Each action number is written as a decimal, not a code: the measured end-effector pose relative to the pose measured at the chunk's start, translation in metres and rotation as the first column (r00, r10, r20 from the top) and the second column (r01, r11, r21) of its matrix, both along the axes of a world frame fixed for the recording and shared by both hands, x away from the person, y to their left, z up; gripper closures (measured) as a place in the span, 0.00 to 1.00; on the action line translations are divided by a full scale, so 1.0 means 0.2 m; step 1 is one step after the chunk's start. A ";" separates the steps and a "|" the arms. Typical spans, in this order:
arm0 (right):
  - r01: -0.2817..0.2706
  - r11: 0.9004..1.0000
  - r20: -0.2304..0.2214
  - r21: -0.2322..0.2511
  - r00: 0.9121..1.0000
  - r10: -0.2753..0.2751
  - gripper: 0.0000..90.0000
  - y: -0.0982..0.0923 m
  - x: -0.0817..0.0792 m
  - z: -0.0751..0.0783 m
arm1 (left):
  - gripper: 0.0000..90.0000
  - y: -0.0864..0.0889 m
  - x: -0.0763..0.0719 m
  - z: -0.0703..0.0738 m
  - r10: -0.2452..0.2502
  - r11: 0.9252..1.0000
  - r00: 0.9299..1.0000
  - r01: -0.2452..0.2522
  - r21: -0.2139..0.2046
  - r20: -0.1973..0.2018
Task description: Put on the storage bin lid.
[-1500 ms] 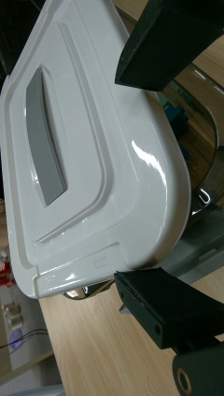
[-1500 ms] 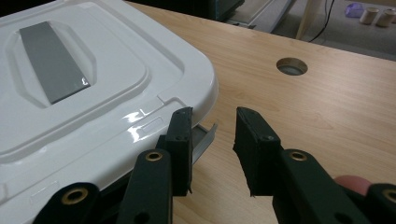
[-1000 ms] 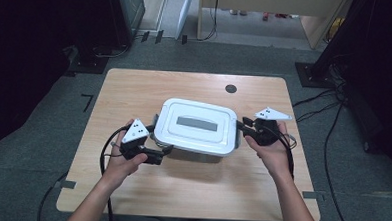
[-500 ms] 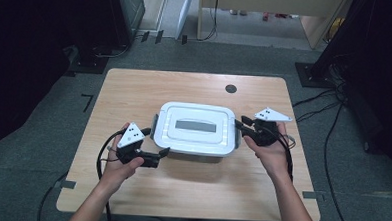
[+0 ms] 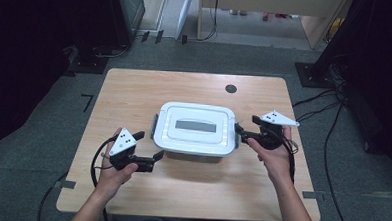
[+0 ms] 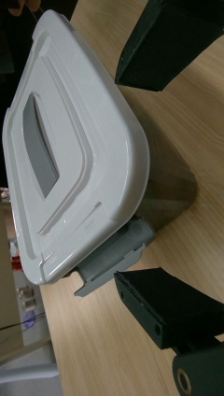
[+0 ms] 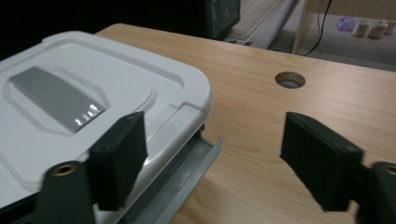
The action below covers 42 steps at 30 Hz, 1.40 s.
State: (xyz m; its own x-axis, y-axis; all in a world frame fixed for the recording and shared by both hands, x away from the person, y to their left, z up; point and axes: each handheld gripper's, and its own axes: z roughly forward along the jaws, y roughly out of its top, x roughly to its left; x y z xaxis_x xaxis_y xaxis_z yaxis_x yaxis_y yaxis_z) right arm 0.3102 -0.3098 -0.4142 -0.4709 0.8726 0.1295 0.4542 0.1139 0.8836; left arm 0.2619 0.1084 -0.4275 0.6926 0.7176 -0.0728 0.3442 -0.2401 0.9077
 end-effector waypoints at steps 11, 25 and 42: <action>0.027 1.000 -0.006 -0.003 1.000 -0.027 0.21 -0.08 -0.08 -0.02 | 0.06 0.11 -0.09 -0.03 0.073 0.997 0.997 -0.073 -0.008 0.001; 0.042 0.999 -0.002 -0.008 0.999 -0.042 0.21 -0.15 -0.19 -0.04 | 0.06 0.28 -0.14 -0.17 0.193 0.981 0.981 -0.192 0.012 -0.026; 0.091 0.996 -0.027 -0.021 0.995 -0.091 0.22 -0.30 -0.33 -0.15 | 0.06 0.45 -0.17 -0.31 0.289 0.955 0.955 -0.283 0.086 -0.061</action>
State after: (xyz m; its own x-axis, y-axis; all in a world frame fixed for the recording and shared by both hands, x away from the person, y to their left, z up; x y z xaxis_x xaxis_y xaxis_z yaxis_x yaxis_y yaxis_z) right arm 0.2439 -0.3703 -0.4443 -0.3857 0.9142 0.1241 0.4883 0.0882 0.8682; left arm 0.2279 0.1984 -0.4897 0.4524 0.8902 -0.0531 0.4719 -0.1885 0.8613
